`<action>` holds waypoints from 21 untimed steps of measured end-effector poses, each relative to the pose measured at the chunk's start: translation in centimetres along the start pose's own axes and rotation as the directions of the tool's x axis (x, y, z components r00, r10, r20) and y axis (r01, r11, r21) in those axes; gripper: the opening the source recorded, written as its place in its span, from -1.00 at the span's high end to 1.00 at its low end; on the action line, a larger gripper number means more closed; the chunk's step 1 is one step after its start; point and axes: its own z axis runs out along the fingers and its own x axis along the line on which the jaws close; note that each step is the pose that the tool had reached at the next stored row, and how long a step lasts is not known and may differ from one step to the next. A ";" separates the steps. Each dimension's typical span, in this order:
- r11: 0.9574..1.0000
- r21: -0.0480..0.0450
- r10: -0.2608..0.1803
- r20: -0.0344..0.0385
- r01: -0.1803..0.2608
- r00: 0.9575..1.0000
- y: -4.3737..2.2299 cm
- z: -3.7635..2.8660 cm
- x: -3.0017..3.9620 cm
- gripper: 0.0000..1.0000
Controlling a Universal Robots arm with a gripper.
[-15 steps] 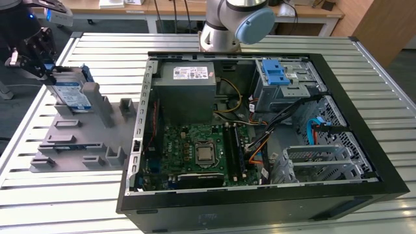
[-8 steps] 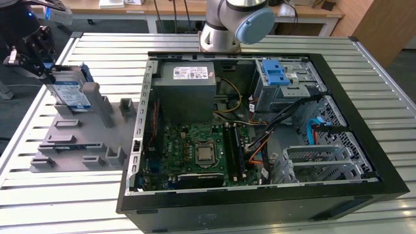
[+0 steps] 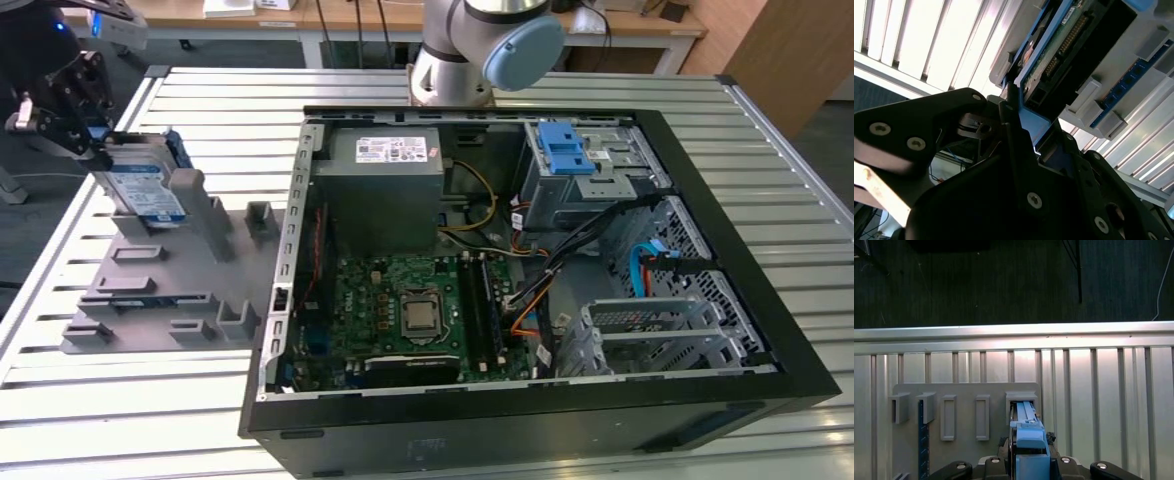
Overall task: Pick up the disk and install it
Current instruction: 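Pick up the disk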
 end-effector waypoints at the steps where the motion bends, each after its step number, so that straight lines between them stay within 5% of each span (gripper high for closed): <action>1: 1.000 0.000 0.000 0.000 0.000 1.000 0.00 -0.03 0.00 0.27; 21: 1.000 0.000 0.000 0.000 0.000 1.000 0.01 -0.48 -0.01 0.27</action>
